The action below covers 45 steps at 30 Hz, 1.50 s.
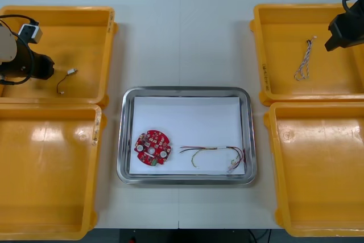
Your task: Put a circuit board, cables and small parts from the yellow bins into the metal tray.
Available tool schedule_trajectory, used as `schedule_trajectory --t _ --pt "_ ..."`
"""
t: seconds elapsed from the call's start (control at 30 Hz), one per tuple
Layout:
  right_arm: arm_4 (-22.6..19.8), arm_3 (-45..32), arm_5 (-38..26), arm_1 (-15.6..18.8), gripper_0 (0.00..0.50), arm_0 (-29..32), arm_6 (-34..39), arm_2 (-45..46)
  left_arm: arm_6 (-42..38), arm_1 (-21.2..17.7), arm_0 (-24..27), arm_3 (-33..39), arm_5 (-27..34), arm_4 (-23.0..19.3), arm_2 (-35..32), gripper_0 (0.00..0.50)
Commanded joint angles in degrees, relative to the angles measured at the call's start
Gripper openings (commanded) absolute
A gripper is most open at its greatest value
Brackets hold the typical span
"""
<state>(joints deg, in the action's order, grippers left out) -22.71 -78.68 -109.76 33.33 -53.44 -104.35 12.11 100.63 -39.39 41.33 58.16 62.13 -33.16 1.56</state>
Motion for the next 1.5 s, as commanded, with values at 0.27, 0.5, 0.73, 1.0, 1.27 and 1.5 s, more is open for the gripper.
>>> schedule_trajectory --t 0.27,0.5,0.73,1.0,1.27,1.5 --pt "5.2 6.5 0.2 -2.5 0.5 -7.8 6.7 5.7 3.3 0.3 2.4 -1.3 -1.8 -1.0 0.9 0.0" --pt "5.9 7.8 3.9 -3.7 0.5 -8.0 13.7 5.7 3.2 0.3 2.4 -1.3 -1.8 -1.0 0.8 0.0" --pt "6.2 12.6 9.9 -3.9 0.5 -8.7 16.1 5.7 3.4 -0.7 2.4 -0.4 2.2 -1.4 -0.2 0.0" --pt "7.2 19.5 15.7 -3.9 0.5 -11.0 17.2 6.7 3.7 -1.1 2.4 6.4 13.4 0.3 -5.2 0.0" --pt "8.0 24.9 23.1 -4.0 0.5 -12.5 17.3 7.1 3.3 -1.0 2.4 16.5 26.5 7.7 -6.8 0.0" --pt "8.2 29.2 29.3 -3.9 0.5 -13.4 17.4 7.2 2.6 -0.9 2.4 23.8 35.8 9.0 -6.8 0.0"
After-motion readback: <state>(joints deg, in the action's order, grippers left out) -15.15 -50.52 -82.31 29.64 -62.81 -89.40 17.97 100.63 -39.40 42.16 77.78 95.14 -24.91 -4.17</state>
